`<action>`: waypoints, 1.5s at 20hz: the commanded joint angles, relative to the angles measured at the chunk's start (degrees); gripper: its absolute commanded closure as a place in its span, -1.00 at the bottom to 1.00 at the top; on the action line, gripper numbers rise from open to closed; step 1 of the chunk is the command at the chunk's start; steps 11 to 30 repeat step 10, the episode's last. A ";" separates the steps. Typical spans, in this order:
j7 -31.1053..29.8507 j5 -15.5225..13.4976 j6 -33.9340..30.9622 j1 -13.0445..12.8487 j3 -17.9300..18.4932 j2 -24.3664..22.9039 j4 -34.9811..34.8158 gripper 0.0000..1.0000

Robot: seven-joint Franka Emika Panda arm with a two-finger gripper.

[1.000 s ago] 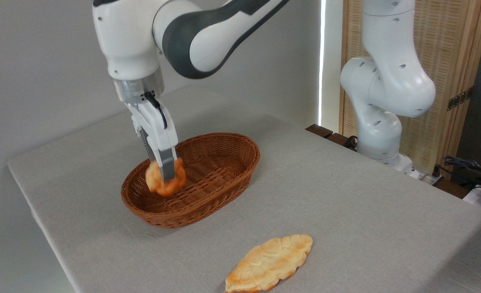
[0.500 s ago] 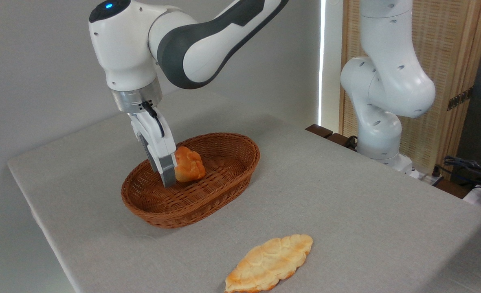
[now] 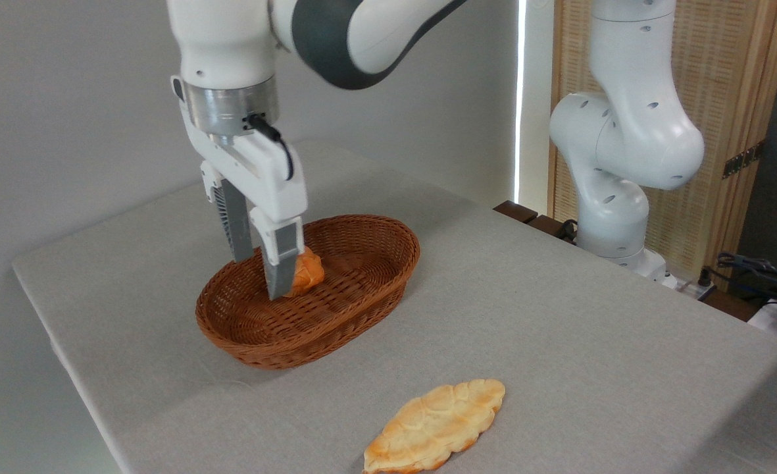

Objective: Put bread into the basket
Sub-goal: 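Release the roll inside the basket and raise the gripper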

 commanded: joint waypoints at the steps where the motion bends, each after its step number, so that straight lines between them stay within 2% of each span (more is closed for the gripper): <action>1: -0.10 2.31 -2.61 -0.43 2.89 -0.96 1.01 -1.00; 3: 0.33 2.22 -2.61 -0.43 4.21 -1.31 1.18 -1.00; 10: 0.78 2.22 -2.61 -0.34 4.83 -1.31 1.19 -1.00; 30: 0.78 2.22 -2.61 -0.34 4.83 -1.31 1.19 -1.00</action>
